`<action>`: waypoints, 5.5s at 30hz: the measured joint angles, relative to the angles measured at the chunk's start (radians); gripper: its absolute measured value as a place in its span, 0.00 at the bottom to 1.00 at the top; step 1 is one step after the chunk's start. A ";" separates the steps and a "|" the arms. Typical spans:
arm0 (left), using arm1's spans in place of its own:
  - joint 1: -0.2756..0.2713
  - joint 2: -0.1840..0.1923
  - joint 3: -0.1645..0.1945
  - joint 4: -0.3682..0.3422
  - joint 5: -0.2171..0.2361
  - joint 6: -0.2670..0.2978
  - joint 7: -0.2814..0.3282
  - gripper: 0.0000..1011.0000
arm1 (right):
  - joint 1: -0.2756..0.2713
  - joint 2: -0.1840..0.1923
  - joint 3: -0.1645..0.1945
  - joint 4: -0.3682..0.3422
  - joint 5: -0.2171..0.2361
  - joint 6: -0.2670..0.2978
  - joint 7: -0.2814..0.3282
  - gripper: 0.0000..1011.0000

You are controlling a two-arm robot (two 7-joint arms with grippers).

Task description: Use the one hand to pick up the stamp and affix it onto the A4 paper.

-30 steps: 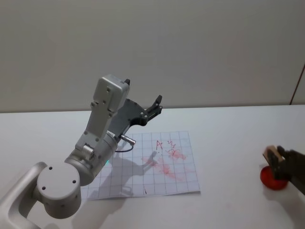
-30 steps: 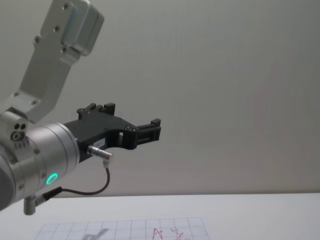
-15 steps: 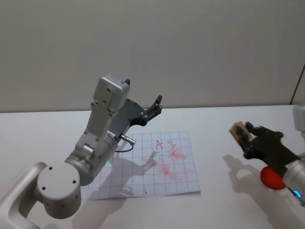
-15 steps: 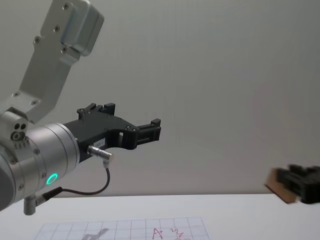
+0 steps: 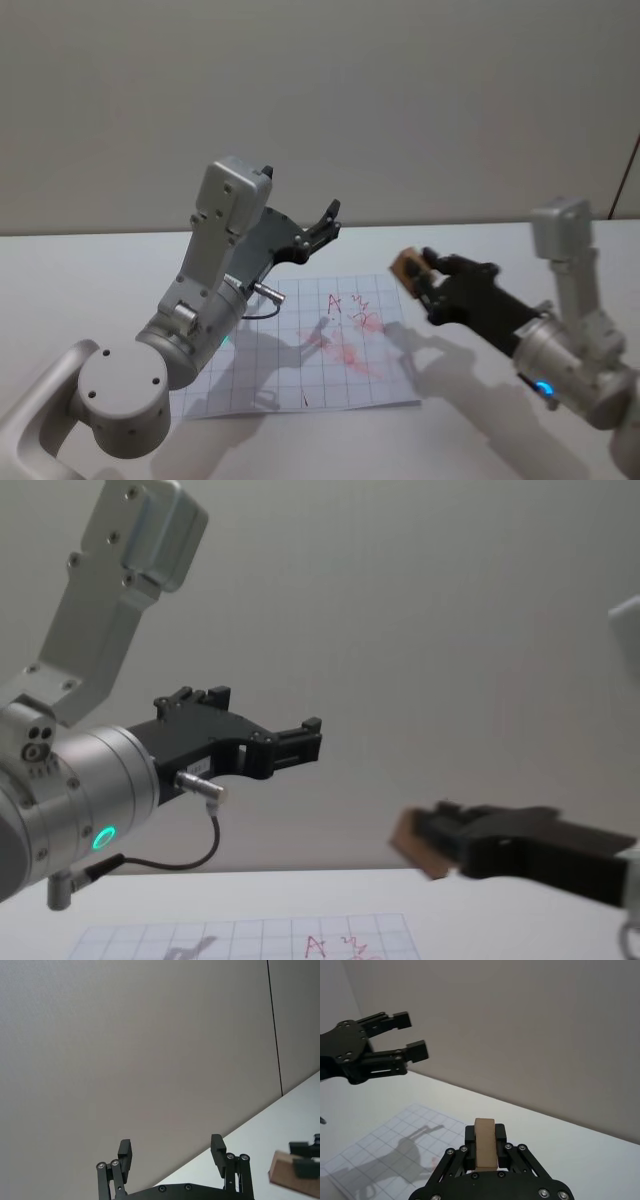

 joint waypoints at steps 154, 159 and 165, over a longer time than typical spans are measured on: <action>0.000 0.000 0.000 0.000 0.000 0.000 0.000 0.99 | -0.197 0.242 0.133 -0.147 -0.012 0.289 -0.187 0.23; 0.000 0.000 0.000 0.000 0.000 0.000 0.000 0.99 | -0.193 0.239 0.130 -0.141 -0.020 0.290 -0.184 0.35; 0.000 0.000 0.000 0.000 0.000 0.000 0.000 0.99 | -0.188 0.235 0.126 -0.135 -0.027 0.292 -0.180 0.56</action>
